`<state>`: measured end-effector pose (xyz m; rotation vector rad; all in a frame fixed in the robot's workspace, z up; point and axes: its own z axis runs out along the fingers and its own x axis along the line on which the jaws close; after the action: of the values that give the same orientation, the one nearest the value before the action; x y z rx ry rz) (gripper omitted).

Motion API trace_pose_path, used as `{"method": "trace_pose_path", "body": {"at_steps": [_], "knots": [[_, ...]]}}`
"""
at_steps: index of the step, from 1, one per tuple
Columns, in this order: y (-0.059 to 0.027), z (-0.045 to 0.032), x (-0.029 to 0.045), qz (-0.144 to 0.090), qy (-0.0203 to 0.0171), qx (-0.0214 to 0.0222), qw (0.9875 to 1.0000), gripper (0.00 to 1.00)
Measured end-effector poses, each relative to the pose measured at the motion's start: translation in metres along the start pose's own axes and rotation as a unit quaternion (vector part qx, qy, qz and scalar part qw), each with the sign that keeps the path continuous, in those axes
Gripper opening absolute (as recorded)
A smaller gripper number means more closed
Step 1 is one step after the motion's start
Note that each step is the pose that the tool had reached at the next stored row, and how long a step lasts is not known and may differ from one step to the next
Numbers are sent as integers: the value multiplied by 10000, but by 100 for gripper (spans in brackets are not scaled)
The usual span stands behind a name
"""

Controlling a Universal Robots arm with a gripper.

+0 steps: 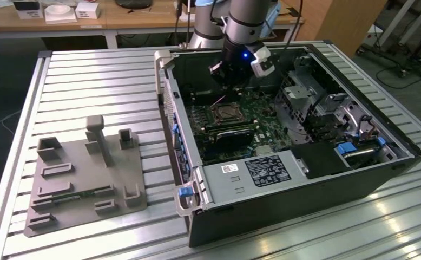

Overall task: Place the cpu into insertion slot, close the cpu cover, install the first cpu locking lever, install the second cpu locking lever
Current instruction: 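Install the first cpu locking lever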

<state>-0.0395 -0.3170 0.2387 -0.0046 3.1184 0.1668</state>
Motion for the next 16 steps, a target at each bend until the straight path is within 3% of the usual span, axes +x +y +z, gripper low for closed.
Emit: {"method": "trace_pose_path", "body": {"at_steps": [6,16], "knots": [[30,-40,16,0,0,0,10000,10],[82,10,16,-1,0,0,10000,10]]}}
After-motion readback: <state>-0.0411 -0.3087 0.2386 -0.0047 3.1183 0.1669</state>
